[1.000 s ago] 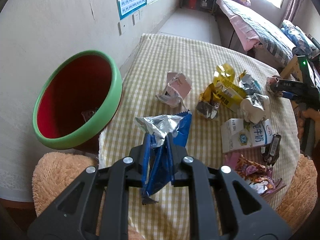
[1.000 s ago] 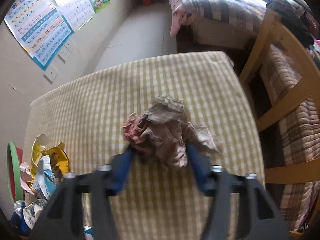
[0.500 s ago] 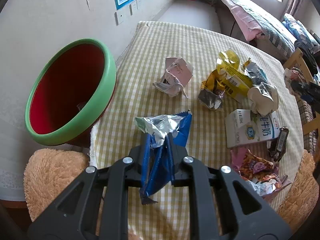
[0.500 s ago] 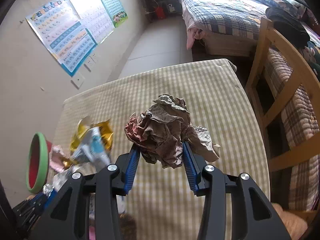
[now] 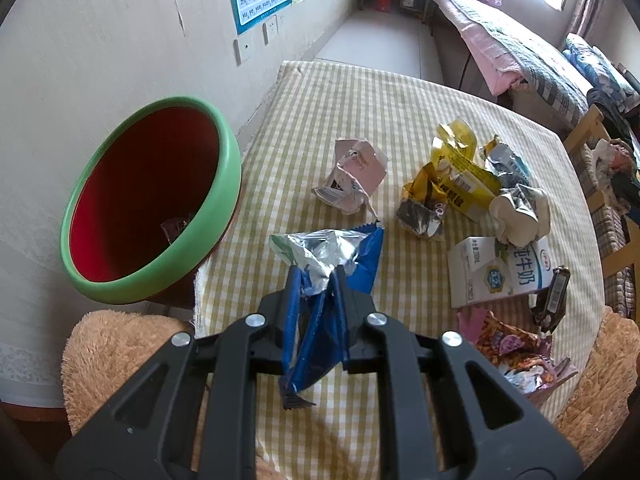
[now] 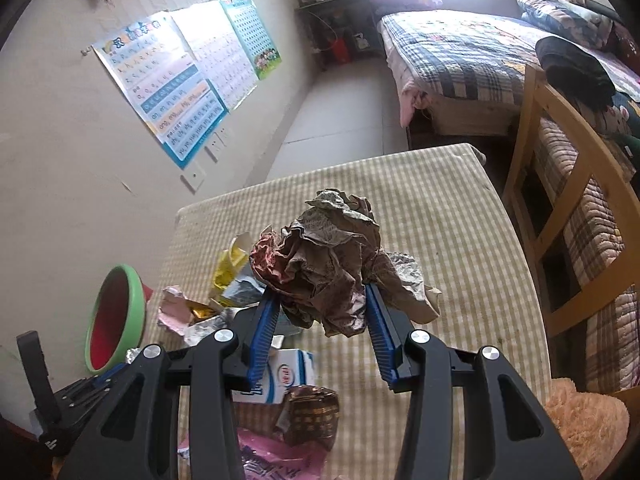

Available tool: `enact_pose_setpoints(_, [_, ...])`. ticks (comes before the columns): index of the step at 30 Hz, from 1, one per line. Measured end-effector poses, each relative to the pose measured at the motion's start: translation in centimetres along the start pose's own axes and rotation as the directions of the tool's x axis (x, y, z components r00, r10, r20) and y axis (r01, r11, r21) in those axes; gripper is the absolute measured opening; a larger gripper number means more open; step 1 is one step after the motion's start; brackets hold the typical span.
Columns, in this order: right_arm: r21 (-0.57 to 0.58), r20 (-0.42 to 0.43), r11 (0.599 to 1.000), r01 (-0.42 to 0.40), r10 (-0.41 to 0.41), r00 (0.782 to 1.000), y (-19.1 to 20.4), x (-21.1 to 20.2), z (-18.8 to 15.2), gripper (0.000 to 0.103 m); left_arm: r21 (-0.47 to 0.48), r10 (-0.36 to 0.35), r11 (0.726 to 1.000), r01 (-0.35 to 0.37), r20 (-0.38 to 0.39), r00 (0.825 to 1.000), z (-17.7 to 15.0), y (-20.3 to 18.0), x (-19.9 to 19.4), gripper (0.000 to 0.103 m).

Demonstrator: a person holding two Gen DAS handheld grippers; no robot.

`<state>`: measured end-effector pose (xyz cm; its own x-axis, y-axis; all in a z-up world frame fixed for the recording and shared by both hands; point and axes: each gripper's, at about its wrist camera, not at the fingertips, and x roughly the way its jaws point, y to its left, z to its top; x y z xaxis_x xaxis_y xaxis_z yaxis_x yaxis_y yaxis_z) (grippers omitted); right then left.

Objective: Collect trash
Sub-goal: 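Carry both items over the red bin and open both tools to drop them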

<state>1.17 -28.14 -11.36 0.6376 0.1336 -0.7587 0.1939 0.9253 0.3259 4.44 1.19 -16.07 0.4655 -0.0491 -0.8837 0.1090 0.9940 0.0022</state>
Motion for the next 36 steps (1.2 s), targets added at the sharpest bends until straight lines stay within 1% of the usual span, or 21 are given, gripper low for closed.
enact_pose_setpoints(5, [-0.021,0.013,1.0,-0.018,0.018,1.0,1.2,-0.9,0.0,0.042,-0.004,-0.006,1.0,0.006,0.019,1.0,0.1,0.1,-0.7,0.015])
enact_pose_setpoints(11, [-0.079,0.02,0.996,-0.036,0.037,0.999,3.5,-1.4,-0.2,0.042,-0.009,-0.005,1.0,0.006,0.051,0.999,0.7,0.5,-1.8,0.015])
enact_pose_setpoints(14, [-0.114,0.024,0.993,-0.031,0.034,0.999,4.4,-1.6,-0.3,0.042,-0.013,-0.002,1.0,0.002,0.064,0.998,1.0,0.8,-2.1,0.015])
enact_pose_setpoints(22, [-0.174,0.011,0.984,-0.04,0.043,0.999,6.7,-1.5,-1.2,0.043,-0.011,0.005,1.0,-0.004,0.06,0.998,0.9,1.2,-2.0,0.015])
enact_pose_setpoints(27, [-0.19,-0.004,0.98,-0.063,0.063,0.998,8.0,-1.2,-1.8,0.043,-0.008,0.002,1.0,-0.001,0.066,0.998,1.0,1.3,-2.2,0.015])
enact_pose_setpoints(32, [-0.197,0.001,0.978,-0.075,0.077,0.997,8.7,-1.5,-2.3,0.043,0.008,0.01,1.0,-0.01,0.05,0.999,1.3,1.3,-2.0,0.015])
enact_pose_setpoints(36, [-0.227,0.006,0.972,-0.065,0.068,0.998,9.0,-1.7,-2.4,0.043,-0.016,0.015,1.0,-0.014,0.076,0.997,2.1,1.9,-2.6,0.015])
